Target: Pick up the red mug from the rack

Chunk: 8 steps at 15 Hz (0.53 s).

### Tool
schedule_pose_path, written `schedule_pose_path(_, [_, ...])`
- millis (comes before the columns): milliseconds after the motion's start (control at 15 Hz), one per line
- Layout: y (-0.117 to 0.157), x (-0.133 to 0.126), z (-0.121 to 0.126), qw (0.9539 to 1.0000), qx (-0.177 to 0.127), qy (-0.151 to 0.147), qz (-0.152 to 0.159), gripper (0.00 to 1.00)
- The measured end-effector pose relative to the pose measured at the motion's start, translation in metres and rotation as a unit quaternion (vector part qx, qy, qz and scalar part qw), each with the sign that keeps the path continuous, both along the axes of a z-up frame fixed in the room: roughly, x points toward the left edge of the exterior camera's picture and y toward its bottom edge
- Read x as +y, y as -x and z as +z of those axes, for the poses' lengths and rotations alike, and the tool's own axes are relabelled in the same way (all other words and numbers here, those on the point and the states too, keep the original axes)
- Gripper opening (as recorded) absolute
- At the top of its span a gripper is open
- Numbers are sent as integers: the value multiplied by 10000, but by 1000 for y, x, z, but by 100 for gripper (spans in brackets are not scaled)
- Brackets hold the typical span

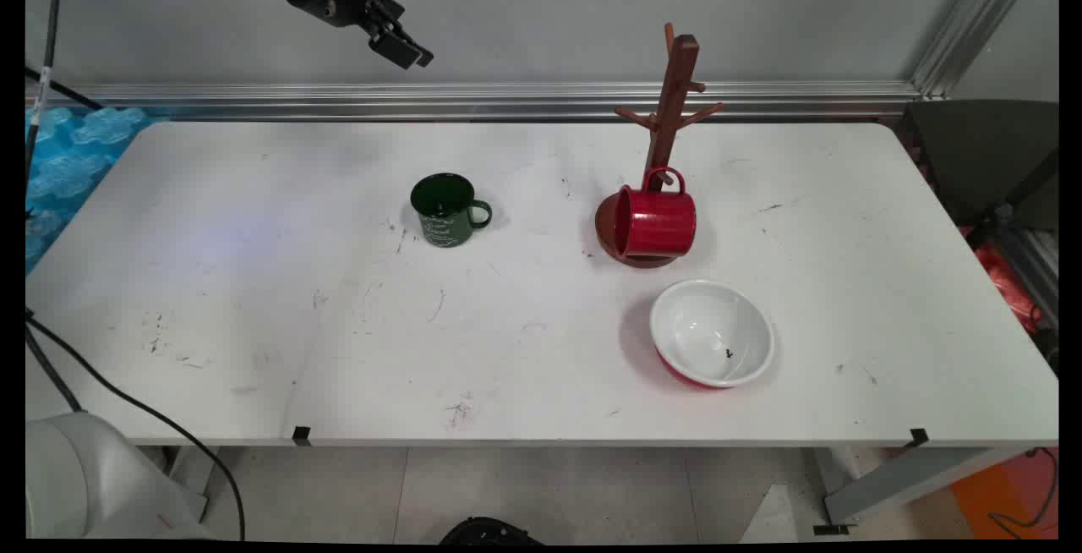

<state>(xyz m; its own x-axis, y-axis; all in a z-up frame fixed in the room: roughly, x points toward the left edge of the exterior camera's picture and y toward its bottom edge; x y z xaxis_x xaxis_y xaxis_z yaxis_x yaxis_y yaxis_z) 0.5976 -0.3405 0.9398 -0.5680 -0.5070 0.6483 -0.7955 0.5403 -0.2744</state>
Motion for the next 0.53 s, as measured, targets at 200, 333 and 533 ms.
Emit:
schedule_pose_path(200, [5,5,-3,9997,170,-181,-57,100])
schedule_pose_path(333, [14,12,-7,9985,329,-398,-170,100])
schedule_pose_path(533, [30,24,-13,9951,611,-698,-341,100])
